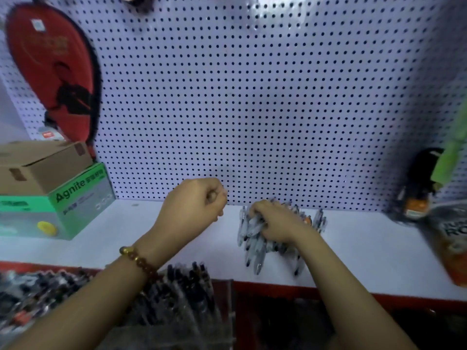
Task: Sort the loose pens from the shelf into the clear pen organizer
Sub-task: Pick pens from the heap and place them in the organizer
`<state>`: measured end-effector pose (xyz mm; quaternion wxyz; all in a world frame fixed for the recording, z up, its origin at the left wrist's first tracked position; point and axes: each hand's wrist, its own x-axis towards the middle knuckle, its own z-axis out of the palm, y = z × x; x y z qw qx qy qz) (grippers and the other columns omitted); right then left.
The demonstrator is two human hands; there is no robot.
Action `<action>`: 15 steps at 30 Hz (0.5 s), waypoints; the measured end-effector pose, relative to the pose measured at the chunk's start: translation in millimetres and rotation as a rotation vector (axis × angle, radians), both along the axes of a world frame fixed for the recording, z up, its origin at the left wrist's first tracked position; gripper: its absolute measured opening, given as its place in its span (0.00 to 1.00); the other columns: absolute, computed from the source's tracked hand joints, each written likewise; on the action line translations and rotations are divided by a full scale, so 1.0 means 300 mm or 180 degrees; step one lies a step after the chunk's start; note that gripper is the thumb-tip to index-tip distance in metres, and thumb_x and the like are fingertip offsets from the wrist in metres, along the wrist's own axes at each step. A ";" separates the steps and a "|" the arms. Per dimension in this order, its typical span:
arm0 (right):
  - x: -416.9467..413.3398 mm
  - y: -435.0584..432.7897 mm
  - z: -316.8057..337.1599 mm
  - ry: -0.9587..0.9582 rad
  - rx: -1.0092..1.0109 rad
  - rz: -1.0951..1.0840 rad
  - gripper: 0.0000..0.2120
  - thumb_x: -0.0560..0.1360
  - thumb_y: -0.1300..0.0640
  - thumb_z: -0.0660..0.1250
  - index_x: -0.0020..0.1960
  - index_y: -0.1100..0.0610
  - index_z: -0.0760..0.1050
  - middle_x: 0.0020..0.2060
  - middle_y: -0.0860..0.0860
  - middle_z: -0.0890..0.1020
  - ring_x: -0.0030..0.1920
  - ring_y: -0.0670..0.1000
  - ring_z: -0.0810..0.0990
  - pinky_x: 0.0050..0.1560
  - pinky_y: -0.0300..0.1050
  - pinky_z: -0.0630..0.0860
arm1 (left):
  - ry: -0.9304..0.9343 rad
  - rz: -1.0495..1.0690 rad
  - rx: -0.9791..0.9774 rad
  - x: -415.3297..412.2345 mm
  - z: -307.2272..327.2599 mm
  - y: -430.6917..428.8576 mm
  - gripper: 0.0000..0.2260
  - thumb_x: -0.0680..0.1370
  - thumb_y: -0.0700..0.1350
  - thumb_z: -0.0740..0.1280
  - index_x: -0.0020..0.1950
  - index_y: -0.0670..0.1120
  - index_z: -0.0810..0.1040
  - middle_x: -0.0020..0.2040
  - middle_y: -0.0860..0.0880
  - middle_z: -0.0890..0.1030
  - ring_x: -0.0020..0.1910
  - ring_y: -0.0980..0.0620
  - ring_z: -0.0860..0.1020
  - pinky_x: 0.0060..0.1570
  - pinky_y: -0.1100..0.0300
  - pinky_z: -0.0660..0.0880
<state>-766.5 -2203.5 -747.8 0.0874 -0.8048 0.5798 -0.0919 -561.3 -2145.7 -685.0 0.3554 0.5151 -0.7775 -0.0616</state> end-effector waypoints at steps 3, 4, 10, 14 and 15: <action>-0.002 -0.013 -0.007 0.0384 -0.0225 0.0081 0.20 0.74 0.61 0.61 0.65 0.49 0.69 0.63 0.49 0.70 0.59 0.54 0.68 0.58 0.49 0.68 | 0.0017 -0.0023 0.0128 -0.023 -0.016 -0.026 0.11 0.79 0.49 0.61 0.39 0.49 0.77 0.32 0.56 0.81 0.31 0.63 0.79 0.41 0.57 0.77; -0.003 -0.017 -0.010 0.0451 -0.0282 0.0109 0.19 0.76 0.59 0.60 0.66 0.49 0.69 0.63 0.49 0.69 0.59 0.54 0.68 0.58 0.49 0.67 | 0.0034 -0.0031 0.0167 -0.027 -0.021 -0.034 0.11 0.79 0.49 0.62 0.39 0.49 0.77 0.32 0.57 0.81 0.31 0.63 0.79 0.41 0.57 0.78; -0.017 -0.026 -0.023 0.0233 -0.0550 0.0385 0.16 0.79 0.57 0.59 0.65 0.50 0.75 0.60 0.48 0.73 0.56 0.52 0.71 0.54 0.47 0.69 | 0.0147 -0.0022 0.0290 -0.004 -0.041 -0.046 0.11 0.79 0.47 0.63 0.37 0.49 0.77 0.32 0.56 0.81 0.31 0.62 0.79 0.40 0.56 0.78; -0.025 -0.001 -0.011 0.0051 -0.0579 0.0500 0.15 0.80 0.59 0.60 0.63 0.49 0.77 0.60 0.45 0.75 0.54 0.48 0.76 0.52 0.44 0.72 | 0.0100 -0.0031 0.0374 0.004 -0.050 -0.044 0.11 0.79 0.47 0.62 0.38 0.46 0.77 0.32 0.55 0.82 0.30 0.62 0.79 0.40 0.57 0.77; -0.026 0.007 -0.008 0.0019 -0.0656 0.0490 0.15 0.80 0.59 0.60 0.63 0.49 0.77 0.60 0.44 0.76 0.54 0.48 0.76 0.49 0.42 0.72 | 0.0109 -0.0044 0.0389 0.003 -0.052 -0.044 0.11 0.79 0.47 0.62 0.38 0.45 0.78 0.32 0.55 0.82 0.31 0.62 0.79 0.40 0.58 0.77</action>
